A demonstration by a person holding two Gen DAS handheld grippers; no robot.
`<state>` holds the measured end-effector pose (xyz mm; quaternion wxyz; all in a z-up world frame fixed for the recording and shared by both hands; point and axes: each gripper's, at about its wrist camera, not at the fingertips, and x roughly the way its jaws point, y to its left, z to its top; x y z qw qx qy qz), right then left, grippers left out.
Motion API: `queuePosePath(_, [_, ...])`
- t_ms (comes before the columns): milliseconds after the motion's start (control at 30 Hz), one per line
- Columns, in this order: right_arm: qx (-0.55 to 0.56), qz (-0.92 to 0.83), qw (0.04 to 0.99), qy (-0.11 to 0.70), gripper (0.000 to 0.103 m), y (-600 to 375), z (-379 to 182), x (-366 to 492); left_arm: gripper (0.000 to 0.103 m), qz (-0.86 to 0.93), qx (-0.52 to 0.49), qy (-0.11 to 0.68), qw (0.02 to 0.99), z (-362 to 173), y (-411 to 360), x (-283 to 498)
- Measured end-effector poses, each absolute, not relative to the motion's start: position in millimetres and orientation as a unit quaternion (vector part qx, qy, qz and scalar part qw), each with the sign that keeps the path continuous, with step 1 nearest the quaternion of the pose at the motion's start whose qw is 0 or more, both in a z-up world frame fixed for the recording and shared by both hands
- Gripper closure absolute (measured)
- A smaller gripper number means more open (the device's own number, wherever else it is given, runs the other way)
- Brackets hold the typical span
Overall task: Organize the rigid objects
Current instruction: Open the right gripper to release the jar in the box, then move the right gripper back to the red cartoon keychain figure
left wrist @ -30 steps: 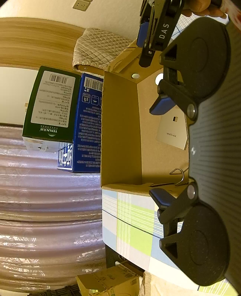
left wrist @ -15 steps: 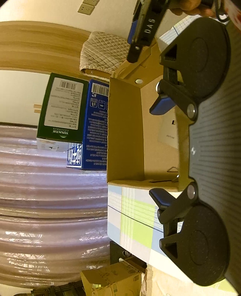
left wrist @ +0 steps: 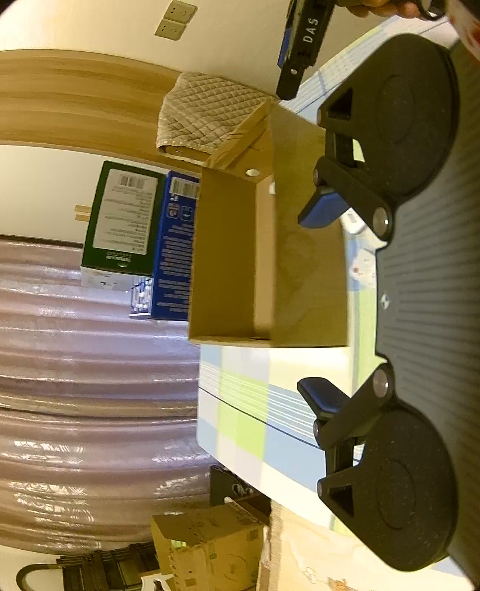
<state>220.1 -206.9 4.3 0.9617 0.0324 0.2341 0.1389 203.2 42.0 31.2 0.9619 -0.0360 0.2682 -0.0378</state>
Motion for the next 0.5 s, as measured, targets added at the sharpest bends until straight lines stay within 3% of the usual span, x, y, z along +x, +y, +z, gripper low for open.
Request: queuePosePath(500, [0.039,0.136,0.937,0.319,0.044,-226,-55,138,0.013,-0.036,-0.035,0.312,0.949,-35,61,139])
